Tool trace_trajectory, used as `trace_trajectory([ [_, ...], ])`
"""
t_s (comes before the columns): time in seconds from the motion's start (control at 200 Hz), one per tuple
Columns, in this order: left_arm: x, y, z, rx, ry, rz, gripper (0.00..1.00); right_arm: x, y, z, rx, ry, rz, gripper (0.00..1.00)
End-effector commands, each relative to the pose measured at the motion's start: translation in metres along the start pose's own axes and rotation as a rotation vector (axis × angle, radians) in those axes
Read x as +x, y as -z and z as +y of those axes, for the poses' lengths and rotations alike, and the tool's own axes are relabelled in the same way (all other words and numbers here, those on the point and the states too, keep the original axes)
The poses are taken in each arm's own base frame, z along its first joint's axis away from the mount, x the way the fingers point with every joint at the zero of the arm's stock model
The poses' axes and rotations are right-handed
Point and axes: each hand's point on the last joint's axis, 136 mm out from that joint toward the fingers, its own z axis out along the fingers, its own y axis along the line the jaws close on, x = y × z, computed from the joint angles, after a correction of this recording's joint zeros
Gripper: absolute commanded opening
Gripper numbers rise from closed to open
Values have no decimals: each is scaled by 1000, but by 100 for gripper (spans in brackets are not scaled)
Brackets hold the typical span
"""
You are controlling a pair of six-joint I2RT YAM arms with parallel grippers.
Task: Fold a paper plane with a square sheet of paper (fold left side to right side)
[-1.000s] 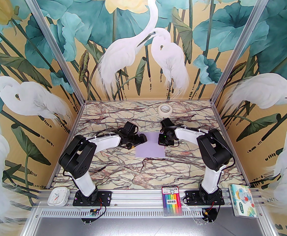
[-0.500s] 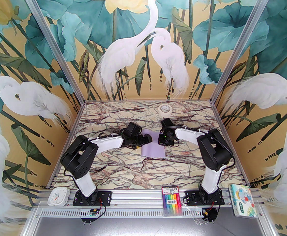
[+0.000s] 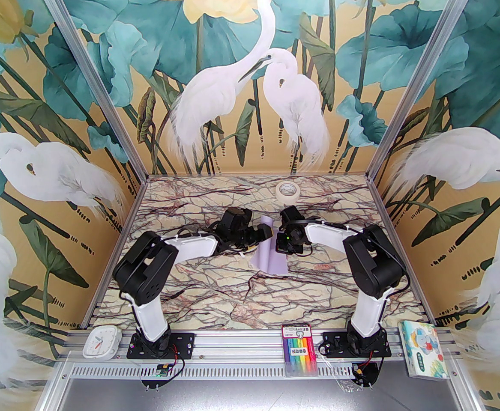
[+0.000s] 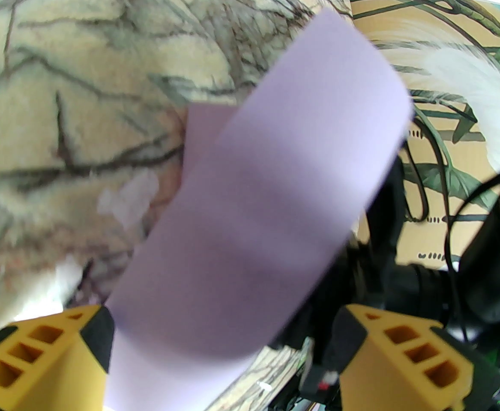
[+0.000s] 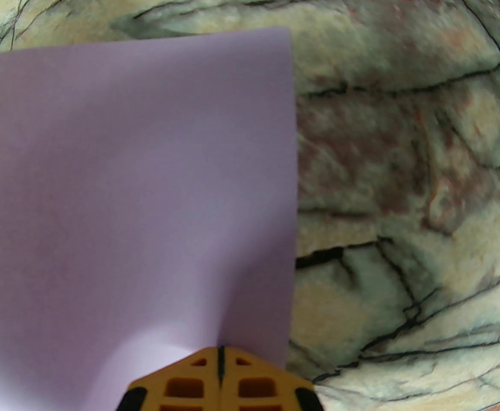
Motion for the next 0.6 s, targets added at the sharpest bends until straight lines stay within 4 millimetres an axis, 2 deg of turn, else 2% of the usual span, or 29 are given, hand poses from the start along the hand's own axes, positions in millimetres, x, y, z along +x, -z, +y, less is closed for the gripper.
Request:
trace_trajectory([
  [0.0,-18,-3,-7,50,-54,-27,90,11,-7,-11,30,-3,26,0],
  [0.165,-30,-6,-6,54,-102,-43,90,11,-7,-10,27,-7,25,0],
  [0.345,-24,-8,-2,63,-105,-7,90,10,-6,-12,36,-7,25,0],
  [0.595,2,23,-14,118,-69,17,89,7,-6,-14,35,-19,18,0],
])
